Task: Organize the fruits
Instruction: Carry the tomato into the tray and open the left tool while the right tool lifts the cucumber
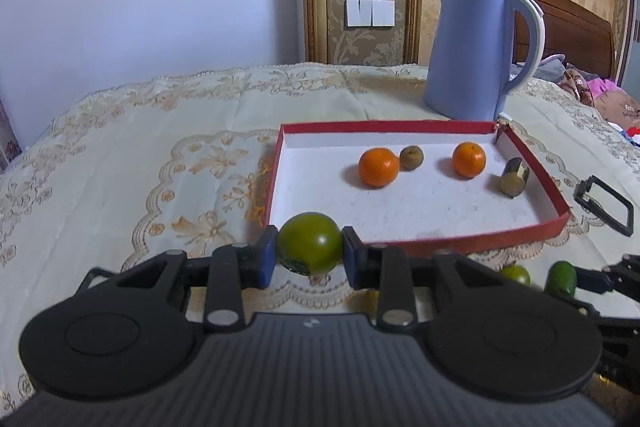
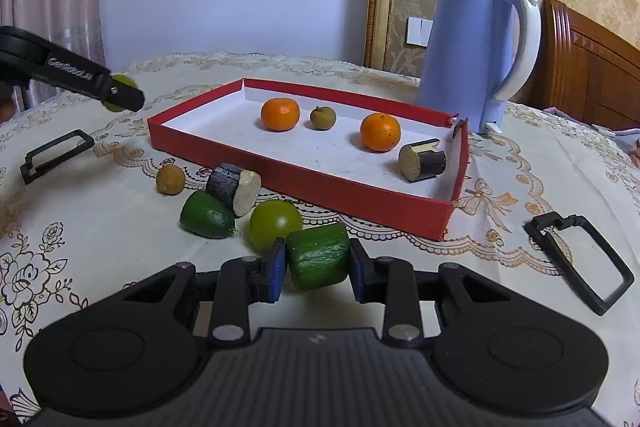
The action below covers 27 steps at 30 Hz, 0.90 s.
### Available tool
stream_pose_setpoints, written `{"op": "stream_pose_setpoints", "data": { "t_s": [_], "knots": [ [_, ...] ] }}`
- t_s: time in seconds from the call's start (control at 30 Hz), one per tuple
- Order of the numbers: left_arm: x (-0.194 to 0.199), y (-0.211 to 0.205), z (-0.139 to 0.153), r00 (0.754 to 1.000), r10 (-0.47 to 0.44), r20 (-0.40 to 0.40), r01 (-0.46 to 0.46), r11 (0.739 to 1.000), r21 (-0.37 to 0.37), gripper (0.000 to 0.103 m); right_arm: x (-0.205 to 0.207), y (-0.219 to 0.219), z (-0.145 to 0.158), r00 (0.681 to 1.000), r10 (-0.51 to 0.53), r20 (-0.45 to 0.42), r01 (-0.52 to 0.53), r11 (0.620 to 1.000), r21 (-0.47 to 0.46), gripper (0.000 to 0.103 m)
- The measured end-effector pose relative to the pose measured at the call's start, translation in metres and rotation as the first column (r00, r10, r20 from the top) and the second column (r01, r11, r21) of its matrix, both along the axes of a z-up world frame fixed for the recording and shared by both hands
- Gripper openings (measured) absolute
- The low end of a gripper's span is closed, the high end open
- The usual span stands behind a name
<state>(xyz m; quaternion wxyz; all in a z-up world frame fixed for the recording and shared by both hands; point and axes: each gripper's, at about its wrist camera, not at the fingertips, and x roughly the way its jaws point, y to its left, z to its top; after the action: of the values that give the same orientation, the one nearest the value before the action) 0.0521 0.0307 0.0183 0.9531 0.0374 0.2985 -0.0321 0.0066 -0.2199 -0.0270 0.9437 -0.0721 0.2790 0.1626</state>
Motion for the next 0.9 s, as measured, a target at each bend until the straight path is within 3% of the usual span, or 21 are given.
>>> {"op": "stream_pose_setpoints", "data": {
  "t_s": [0.33,0.9],
  "knots": [
    [0.049,-0.025,-0.003,0.999,0.033,0.008,-0.033,0.998,0.057,0.03,-0.007,-0.009,0.006,0.999,-0.033,0.015,0.032,0.999,0.024,0.031],
    [0.115,-0.038,-0.028,0.994,0.098,-0.044,-0.091,0.987,0.133,0.031,-0.011,-0.017,0.012,0.998,-0.057,0.021,0.056,0.998,0.034,0.031]
  ]
}}
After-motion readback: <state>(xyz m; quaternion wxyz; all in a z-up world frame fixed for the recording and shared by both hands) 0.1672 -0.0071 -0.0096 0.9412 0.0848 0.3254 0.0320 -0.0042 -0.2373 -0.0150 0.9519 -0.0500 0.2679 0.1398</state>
